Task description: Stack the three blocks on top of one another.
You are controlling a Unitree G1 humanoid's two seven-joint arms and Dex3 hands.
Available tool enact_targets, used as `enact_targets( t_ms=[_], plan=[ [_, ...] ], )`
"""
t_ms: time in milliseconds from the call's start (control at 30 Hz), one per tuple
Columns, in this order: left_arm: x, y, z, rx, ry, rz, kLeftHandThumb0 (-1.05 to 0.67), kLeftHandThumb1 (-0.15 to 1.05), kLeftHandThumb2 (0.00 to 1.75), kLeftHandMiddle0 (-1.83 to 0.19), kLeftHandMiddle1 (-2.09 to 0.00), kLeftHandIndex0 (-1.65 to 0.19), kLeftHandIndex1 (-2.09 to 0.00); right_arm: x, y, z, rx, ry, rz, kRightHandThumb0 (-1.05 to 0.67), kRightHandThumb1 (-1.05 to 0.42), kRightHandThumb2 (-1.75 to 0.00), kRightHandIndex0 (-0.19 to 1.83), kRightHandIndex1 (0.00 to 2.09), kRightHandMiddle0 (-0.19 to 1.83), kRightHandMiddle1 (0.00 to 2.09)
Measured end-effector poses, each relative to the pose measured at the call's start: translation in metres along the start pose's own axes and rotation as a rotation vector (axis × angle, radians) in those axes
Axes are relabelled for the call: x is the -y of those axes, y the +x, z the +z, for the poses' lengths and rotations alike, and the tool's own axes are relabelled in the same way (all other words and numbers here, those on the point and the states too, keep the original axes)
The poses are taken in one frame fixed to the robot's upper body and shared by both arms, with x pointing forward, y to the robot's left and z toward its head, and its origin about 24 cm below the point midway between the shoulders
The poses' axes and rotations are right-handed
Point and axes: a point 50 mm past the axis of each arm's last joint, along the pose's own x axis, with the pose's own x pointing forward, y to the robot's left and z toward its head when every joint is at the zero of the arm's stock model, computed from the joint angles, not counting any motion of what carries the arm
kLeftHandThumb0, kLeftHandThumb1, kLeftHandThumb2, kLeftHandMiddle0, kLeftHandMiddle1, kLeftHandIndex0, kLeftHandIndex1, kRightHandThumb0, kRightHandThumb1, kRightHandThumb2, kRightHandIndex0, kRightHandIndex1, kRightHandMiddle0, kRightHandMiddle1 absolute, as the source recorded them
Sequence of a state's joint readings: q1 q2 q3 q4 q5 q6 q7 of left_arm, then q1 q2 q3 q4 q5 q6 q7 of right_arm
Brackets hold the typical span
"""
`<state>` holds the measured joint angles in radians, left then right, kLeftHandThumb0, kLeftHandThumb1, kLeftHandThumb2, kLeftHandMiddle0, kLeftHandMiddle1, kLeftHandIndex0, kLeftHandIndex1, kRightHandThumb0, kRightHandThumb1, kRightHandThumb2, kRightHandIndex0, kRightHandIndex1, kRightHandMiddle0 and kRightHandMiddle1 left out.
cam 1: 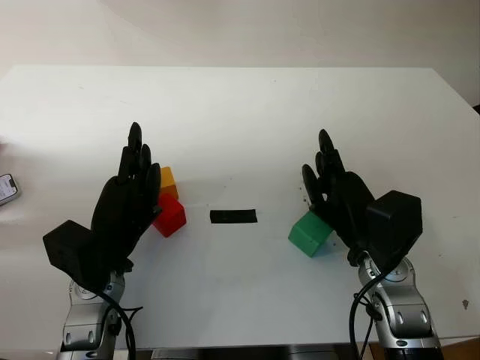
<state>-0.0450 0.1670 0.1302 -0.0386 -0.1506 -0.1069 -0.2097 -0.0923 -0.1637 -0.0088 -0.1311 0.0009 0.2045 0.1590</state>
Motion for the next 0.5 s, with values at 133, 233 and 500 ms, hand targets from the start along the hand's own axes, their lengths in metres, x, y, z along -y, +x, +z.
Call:
enact_targets(
  t_ms=[133, 233, 500],
  plan=[
    [0.0002, 0.0000, -0.0001, 0.000, -0.003, 0.001, -0.71, 1.05, 0.62, 0.19, 0.00, 0.19, 0.00, 0.0000, 0.0000, 0.0000, 0.000, 0.001, 0.000, -0.71, -1.05, -0.59, -0.19, 0.02, -0.17, 0.05],
    [0.0002, -0.0001, -0.0006, 0.001, -0.004, 0.002, -0.70, 1.05, 0.62, 0.19, 0.00, 0.19, 0.00, 0.0000, 0.0010, 0.0000, -0.001, -0.003, 0.001, -0.70, -1.05, -0.59, -0.19, 0.02, -0.17, 0.05],
    [-0.0019, -0.0004, -0.0042, -0.011, -0.011, 0.009, -0.73, 1.05, 0.60, 0.19, 0.00, 0.19, 0.00, 0.0004, 0.0034, 0.0006, -0.007, -0.025, -0.008, -0.72, -1.05, -0.60, -0.18, 0.03, -0.15, 0.06]
  ],
)
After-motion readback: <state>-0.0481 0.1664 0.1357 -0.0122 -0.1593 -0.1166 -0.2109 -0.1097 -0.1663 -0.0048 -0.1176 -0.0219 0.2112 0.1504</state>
